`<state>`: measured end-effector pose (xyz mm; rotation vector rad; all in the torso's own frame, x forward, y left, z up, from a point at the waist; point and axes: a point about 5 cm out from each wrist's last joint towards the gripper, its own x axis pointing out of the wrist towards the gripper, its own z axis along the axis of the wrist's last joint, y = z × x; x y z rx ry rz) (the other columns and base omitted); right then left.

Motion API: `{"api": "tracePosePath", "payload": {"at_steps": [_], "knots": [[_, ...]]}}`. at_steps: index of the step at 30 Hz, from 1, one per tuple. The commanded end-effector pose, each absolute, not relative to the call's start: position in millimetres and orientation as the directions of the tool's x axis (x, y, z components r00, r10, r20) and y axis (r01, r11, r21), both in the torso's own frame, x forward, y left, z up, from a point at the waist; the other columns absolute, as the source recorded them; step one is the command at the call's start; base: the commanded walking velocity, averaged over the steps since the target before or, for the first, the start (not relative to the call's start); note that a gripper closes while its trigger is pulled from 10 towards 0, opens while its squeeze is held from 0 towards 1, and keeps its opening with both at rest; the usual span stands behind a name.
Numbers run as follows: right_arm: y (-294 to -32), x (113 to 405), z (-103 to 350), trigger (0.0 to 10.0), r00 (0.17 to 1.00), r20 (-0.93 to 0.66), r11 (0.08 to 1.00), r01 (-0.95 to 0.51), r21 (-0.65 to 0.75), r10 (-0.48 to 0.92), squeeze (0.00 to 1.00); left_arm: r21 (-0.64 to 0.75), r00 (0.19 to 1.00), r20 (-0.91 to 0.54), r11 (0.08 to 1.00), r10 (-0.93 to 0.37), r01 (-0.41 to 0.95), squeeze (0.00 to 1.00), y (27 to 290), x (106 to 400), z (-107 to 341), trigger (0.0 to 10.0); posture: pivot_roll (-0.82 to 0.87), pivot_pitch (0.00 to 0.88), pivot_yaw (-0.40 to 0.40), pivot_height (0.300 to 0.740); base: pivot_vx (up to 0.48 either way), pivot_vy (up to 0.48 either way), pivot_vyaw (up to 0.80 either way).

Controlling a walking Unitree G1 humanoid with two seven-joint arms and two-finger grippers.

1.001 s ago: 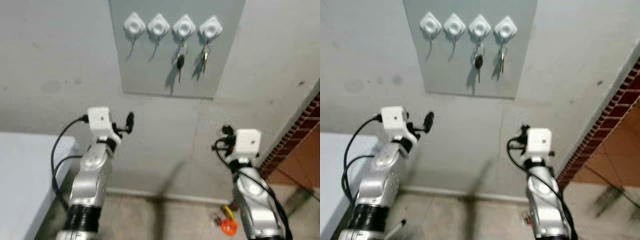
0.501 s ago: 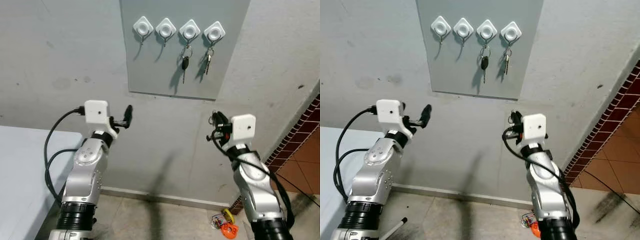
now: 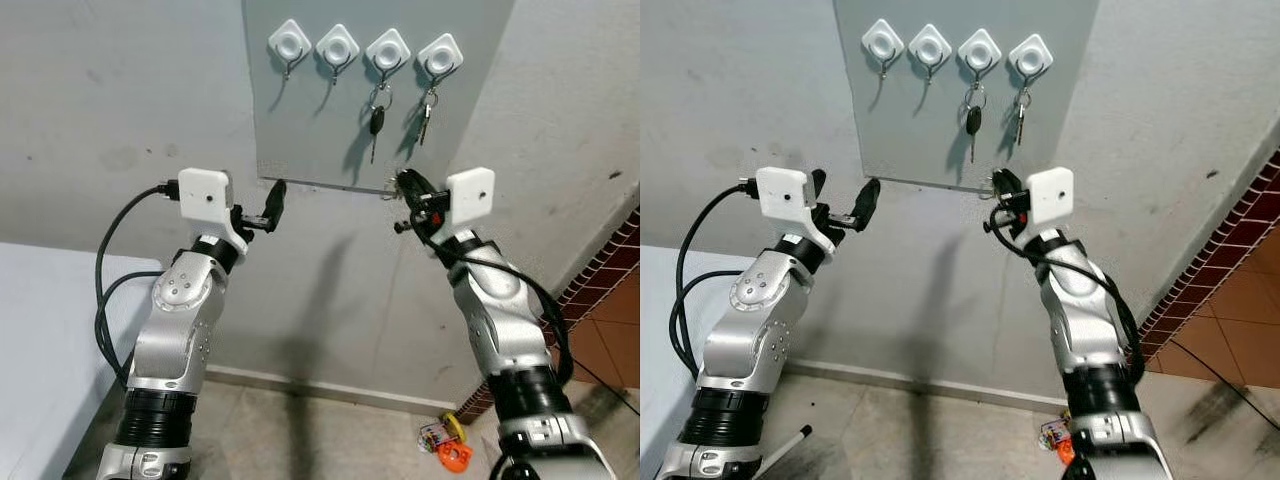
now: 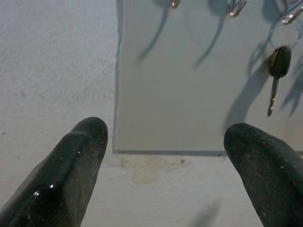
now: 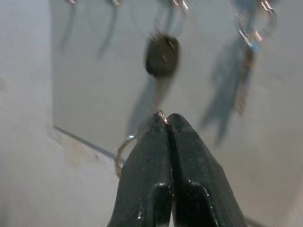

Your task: Hang keys on a hook

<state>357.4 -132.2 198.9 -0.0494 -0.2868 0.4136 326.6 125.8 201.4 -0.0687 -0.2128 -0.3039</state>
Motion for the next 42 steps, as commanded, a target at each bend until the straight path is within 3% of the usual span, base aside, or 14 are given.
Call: {"api": "tracePosePath", "payload": {"at_steps": [1,17,42], "knots": [[-127,364,210,10.0,0.857,0.291,0.904,-0.414,-0.104,0.426,0.0,-0.023,0.917,0.241,0.942,-0.319,0.334,0.0,121,325,212,10.0,0.03,0.0,-0.036,0.74,0.0,0.0,0.0],[-99,385,252,10.0,0.785,0.375,0.861,-0.502,-0.078,0.492,0.0,-0.029,0.912,0.231,0.935,-0.339,0.355,0.0,114,319,217,10.0,0.04,0.0,-0.045,0.74,0.0,0.0,0.0],[-85,403,284,10.0,0.764,0.45,0.846,-0.533,0.036,0.462,0.0,-0.029,0.912,0.211,0.93,-0.352,0.366,0.0,108,313,215,10.0,0.06,0.0,-0.046,0.74,0.0,0.0,0.0]]}}
